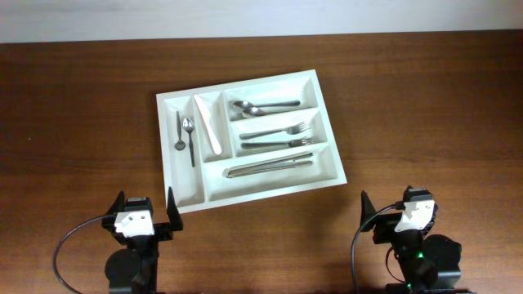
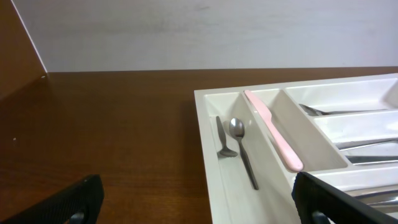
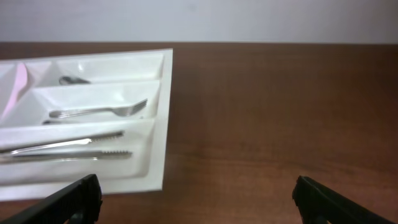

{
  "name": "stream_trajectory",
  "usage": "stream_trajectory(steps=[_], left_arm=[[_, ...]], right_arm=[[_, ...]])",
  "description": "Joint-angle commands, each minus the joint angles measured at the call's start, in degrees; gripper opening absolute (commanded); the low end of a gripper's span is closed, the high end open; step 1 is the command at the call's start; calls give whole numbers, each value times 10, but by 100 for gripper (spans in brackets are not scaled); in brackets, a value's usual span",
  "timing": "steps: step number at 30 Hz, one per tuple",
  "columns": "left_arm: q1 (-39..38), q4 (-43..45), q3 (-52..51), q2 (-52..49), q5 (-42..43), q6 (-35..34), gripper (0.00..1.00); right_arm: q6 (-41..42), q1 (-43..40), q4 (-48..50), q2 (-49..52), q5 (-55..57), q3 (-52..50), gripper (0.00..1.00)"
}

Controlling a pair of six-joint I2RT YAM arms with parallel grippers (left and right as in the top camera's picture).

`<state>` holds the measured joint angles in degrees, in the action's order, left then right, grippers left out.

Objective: Pack container

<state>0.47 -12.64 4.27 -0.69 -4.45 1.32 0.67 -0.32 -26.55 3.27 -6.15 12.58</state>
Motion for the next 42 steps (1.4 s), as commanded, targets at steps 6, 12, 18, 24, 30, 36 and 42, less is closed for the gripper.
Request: stream_trajectory(steps=[6, 12, 18, 24, 30, 36, 42], left_arm=[[3, 2, -5, 4, 8, 9, 99], [3, 2, -5, 4, 8, 9, 99], [3, 2, -5, 4, 8, 9, 99], [3, 2, -5, 4, 8, 9, 99], [3, 2, -5, 4, 8, 9, 99], [3, 2, -5, 4, 8, 9, 99], [3, 2, -5, 4, 8, 9, 99]], right_arm=[[2, 4, -14, -28, -7, -29, 99], [2, 16, -15, -31, -7, -47, 99], [2, 20, -15, -31, -7, -48, 99], [3, 17, -15, -31, -8, -48, 99], [3, 17, -15, -31, -8, -47, 99], [3, 17, -15, -31, -8, -47, 99], [3, 17, -15, -31, -8, -47, 99]])
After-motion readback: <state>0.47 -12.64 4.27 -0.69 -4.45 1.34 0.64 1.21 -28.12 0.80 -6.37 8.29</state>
